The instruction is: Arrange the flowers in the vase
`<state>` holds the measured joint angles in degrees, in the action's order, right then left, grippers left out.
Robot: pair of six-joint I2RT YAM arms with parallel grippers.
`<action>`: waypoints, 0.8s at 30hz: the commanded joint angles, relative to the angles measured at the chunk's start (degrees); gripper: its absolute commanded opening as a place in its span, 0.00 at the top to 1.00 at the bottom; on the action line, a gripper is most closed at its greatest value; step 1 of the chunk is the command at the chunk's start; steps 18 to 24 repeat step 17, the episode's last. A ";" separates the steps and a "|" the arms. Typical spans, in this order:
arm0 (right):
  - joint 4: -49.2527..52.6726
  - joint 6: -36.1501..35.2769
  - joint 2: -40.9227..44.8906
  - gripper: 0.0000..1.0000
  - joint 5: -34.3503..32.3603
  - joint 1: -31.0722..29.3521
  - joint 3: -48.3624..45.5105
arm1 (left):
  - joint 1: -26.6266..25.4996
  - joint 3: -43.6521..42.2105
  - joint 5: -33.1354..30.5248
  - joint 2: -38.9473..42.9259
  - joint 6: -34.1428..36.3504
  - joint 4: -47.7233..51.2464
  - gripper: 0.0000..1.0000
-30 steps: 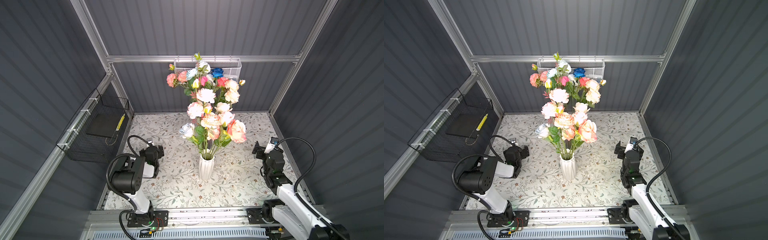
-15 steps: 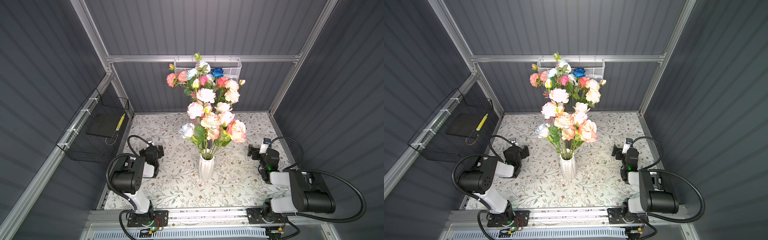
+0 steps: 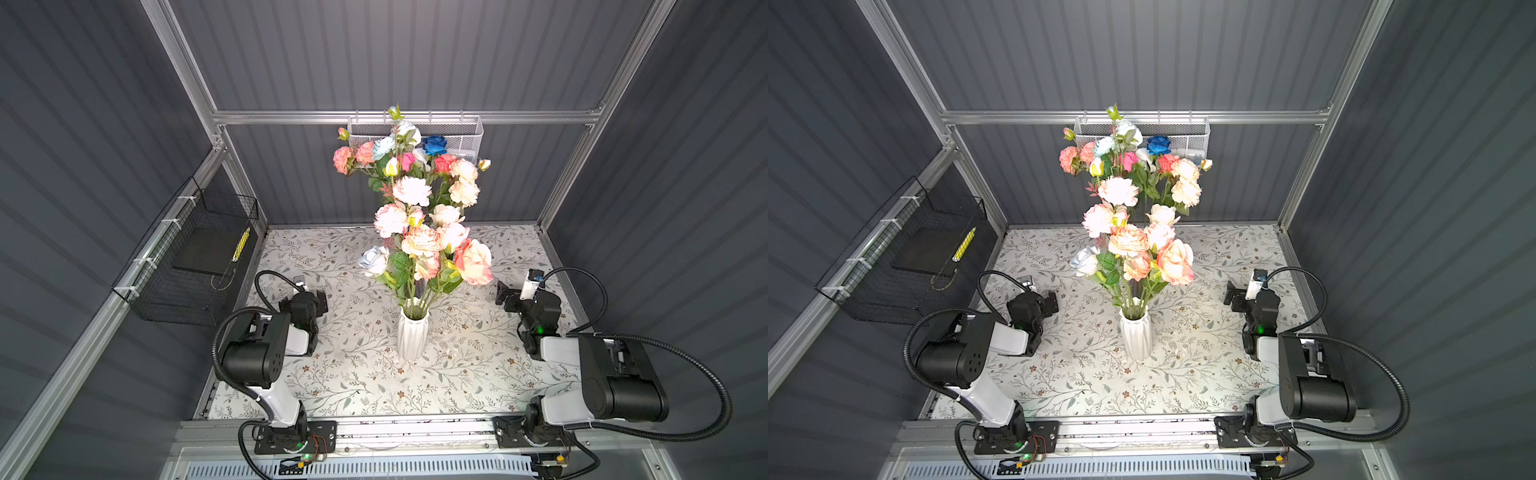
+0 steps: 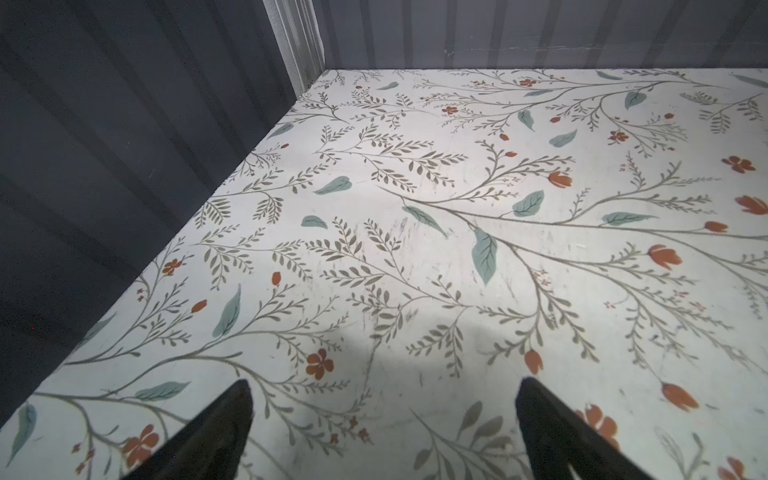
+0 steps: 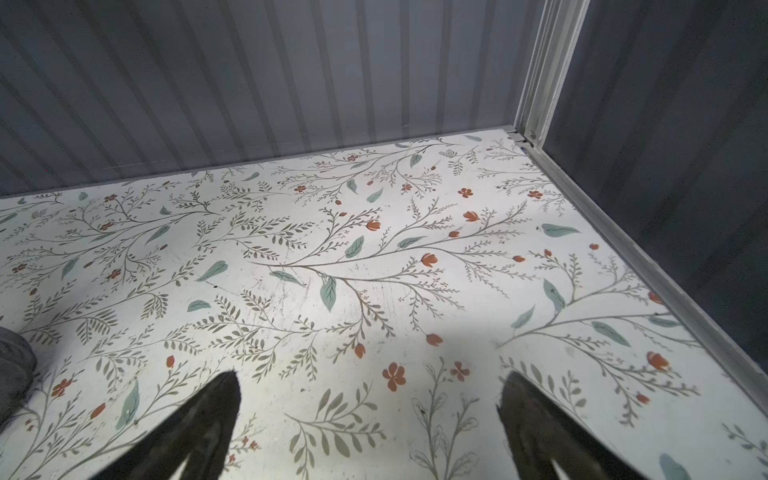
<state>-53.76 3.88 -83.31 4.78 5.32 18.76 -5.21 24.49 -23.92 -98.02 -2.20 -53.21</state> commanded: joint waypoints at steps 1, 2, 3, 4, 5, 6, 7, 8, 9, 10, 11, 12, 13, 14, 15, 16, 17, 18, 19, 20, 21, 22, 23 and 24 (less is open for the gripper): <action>-1.75 0.27 -0.10 0.01 -0.29 0.21 -0.14 | -0.24 1.18 0.01 -0.30 -0.92 -1.46 0.00; -1.79 0.28 -0.02 0.01 -0.29 0.21 -0.17 | -0.24 1.17 0.02 -0.33 -0.88 -1.46 0.00; -1.77 0.24 -0.10 0.01 -0.29 0.21 -0.20 | -0.24 1.17 0.02 -0.33 -0.90 -1.46 0.00; -1.79 0.25 -0.10 0.01 -0.29 0.21 -0.13 | -0.24 1.17 0.01 -0.31 -0.86 -1.46 0.00; -1.79 0.26 -0.10 0.01 -0.29 0.21 -0.13 | -0.24 1.17 0.02 -0.31 -0.89 -1.46 0.00; -1.71 0.26 -0.10 0.01 -0.28 0.21 -0.13 | -0.24 1.17 0.02 -0.33 -0.88 -1.46 0.00; -1.70 0.25 -0.17 0.01 -0.27 0.21 -0.10 | -0.24 1.17 0.02 -0.33 -0.88 -1.46 0.00; -1.54 0.25 -0.17 0.01 -0.38 0.21 -0.01 | -0.24 1.17 0.01 -0.32 -0.84 -1.46 0.00; -1.44 0.25 -0.16 0.01 -0.40 0.16 0.10 | -0.24 1.17 0.02 -0.25 -0.88 -1.46 0.00; -1.35 0.25 -0.29 0.01 -0.47 0.13 0.13 | -0.24 1.17 0.02 -0.32 -0.88 -1.46 0.00; -1.20 0.17 -0.32 0.01 -0.60 0.06 0.20 | -0.24 1.17 0.01 -0.32 -0.88 -1.46 0.00; -0.89 0.08 -0.36 0.01 -0.88 -0.09 0.46 | -0.24 1.17 0.01 -0.32 -0.88 -1.46 0.00; -0.82 -0.01 -0.37 0.01 -1.08 -0.22 0.48 | -0.24 1.17 0.02 -0.33 -0.90 -1.46 0.00; -0.81 -0.02 -0.36 0.01 -1.04 -0.27 0.48 | -0.24 1.17 0.02 -0.33 -0.88 -1.46 0.00; -0.90 -0.02 -0.29 0.01 -1.13 -0.22 0.41 | -0.24 1.17 0.02 -0.33 -0.88 -1.46 0.00; -1.00 -0.02 -0.17 0.01 -1.10 -0.22 0.27 | -0.24 1.17 0.02 -0.29 -0.86 -1.46 0.00; -1.21 -0.01 -0.10 0.01 -1.04 -0.22 0.09 | -0.24 1.16 -0.04 -0.32 -0.84 -1.46 0.00; -1.21 -0.01 -0.10 0.01 -1.04 -0.22 0.09 | -0.24 1.16 -0.04 -0.32 -0.84 -1.46 0.00; -1.21 -0.01 -0.10 0.01 -1.04 -0.22 0.09 | -0.24 1.16 -0.04 -0.32 -0.84 -1.46 0.00; -1.21 -0.01 -0.10 0.01 -1.04 -0.22 0.09 | -0.24 1.16 -0.04 -0.32 -0.84 -1.46 0.00; -1.21 -0.01 -0.10 0.01 -1.04 -0.22 0.09 | -0.24 1.16 -0.04 -0.32 -0.84 -1.46 0.00; -1.21 -0.01 -0.10 0.01 -1.04 -0.22 0.09 | -0.24 1.16 -0.04 -0.32 -0.84 -1.46 0.00; -1.21 -0.01 -0.10 0.01 -1.04 -0.22 0.09 | -0.24 1.16 -0.04 -0.32 -0.84 -1.46 0.00; -1.21 -0.01 -0.10 0.01 -1.04 -0.22 0.09 | -0.24 1.16 -0.04 -0.32 -0.84 -1.46 0.00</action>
